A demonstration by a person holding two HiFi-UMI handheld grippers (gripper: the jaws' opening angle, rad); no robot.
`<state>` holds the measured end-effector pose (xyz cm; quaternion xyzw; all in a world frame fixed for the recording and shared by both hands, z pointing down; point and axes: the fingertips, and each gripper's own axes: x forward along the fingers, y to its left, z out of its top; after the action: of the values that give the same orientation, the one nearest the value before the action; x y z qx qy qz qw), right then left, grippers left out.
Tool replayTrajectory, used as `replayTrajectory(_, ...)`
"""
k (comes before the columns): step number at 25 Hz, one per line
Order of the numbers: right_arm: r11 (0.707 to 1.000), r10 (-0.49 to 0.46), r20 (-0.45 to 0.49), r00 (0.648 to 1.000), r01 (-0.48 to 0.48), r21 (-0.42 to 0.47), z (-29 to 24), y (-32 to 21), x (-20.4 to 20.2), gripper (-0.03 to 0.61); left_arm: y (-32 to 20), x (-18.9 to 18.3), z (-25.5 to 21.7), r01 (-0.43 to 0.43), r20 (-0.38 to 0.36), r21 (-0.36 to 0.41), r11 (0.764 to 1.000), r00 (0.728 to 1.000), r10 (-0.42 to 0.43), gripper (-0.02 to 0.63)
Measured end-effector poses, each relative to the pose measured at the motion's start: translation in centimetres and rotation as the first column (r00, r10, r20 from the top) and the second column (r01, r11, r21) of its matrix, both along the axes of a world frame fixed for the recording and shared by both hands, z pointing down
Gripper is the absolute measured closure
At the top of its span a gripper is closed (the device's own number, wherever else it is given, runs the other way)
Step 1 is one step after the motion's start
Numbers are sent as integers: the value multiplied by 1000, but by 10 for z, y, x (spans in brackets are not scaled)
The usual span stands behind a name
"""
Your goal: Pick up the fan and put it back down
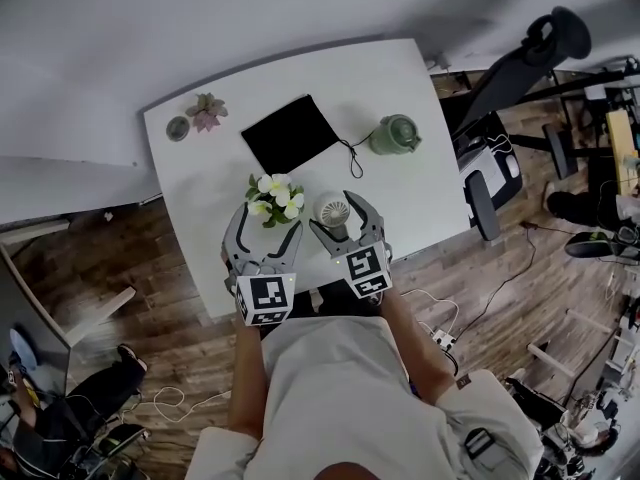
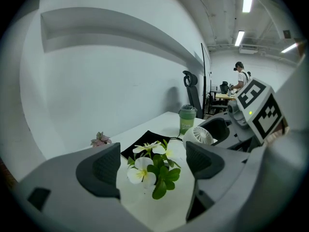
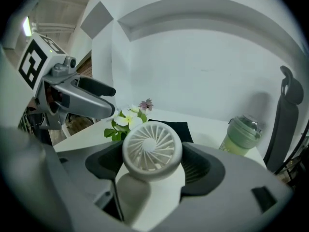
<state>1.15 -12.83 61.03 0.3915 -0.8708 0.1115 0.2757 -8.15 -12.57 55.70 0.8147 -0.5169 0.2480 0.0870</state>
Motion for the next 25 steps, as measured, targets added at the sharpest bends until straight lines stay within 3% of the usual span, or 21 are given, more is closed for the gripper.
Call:
replayTrajectory(13, 987, -22, 48, 999, 14, 162, -86, -11, -1, 209, -3, -4, -39, 42, -41, 86, 995, 998, -38, 190)
replayTrajectory(25, 959, -48, 106, 993, 16, 284, -153, -12, 1, 209, -4, -12, -95, 90, -79, 200, 976, 994, -76, 190)
